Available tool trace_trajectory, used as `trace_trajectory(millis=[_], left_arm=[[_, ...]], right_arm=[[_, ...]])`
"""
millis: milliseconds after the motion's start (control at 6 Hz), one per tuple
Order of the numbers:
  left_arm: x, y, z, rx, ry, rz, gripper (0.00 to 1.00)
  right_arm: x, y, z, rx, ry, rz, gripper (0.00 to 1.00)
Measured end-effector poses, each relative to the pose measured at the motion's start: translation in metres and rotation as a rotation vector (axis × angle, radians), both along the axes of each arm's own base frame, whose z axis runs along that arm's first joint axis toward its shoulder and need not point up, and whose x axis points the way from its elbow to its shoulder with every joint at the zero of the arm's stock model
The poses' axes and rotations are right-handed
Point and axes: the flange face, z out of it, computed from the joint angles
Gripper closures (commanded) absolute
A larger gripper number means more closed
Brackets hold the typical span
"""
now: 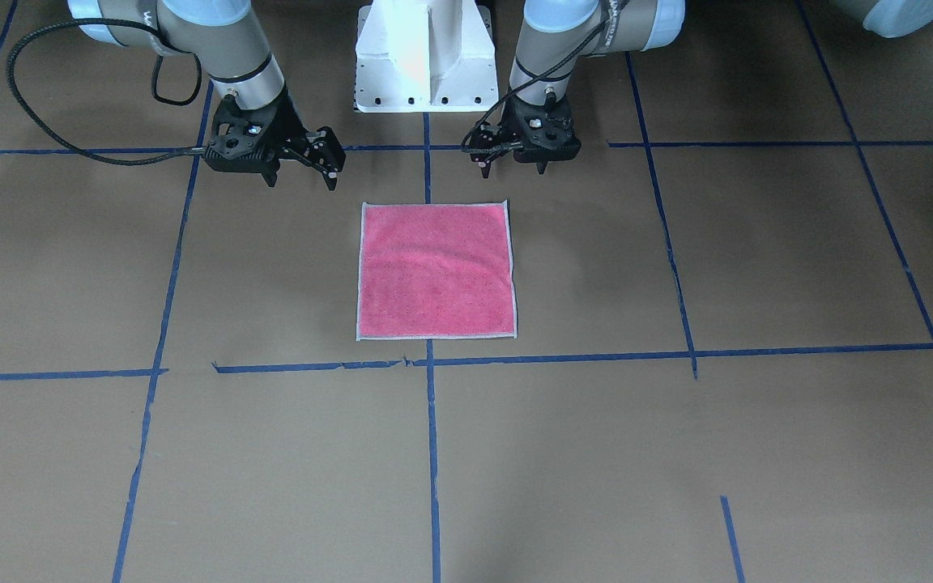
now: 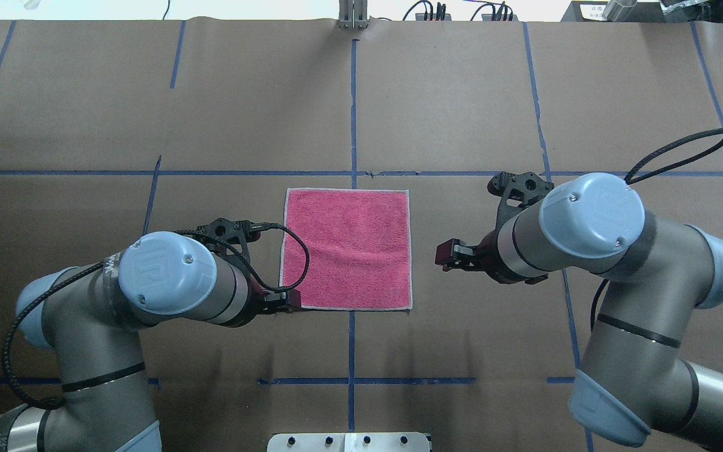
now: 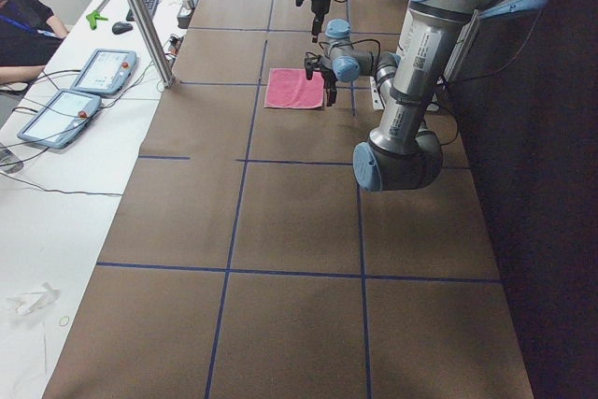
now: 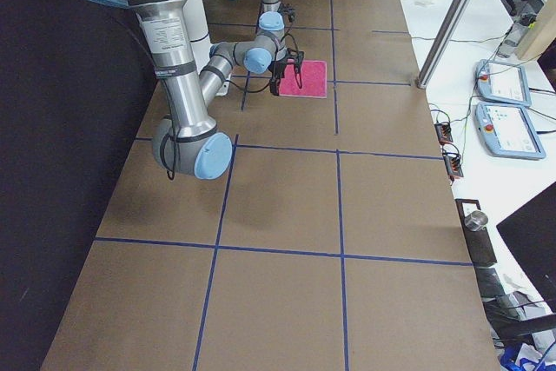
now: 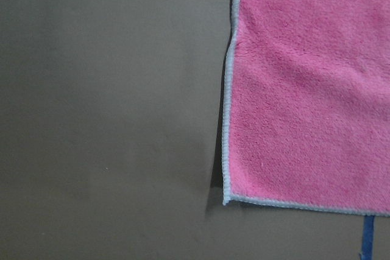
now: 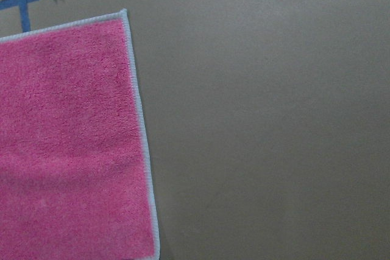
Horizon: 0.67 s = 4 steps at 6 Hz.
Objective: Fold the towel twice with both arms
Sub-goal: 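Lower both grippers to the towel's two nearest corners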
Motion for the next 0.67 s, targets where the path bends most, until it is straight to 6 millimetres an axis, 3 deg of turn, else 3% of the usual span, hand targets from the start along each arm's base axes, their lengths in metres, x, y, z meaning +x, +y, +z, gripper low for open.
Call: trace_trajectory(millis=[333, 667], left_arm=[[0.027, -0.009, 0.017, -0.024, 0.029, -0.036, 0.41], [0.034, -0.011, 0.023, -0.039, 0.031, -0.049, 0.77]], right_arm=[[-0.005, 0.002, -0.001, 0.006, 0.004, 0.0, 0.0], [-0.008, 0.005, 0.0, 0.008, 0.007, -0.002, 0.0]])
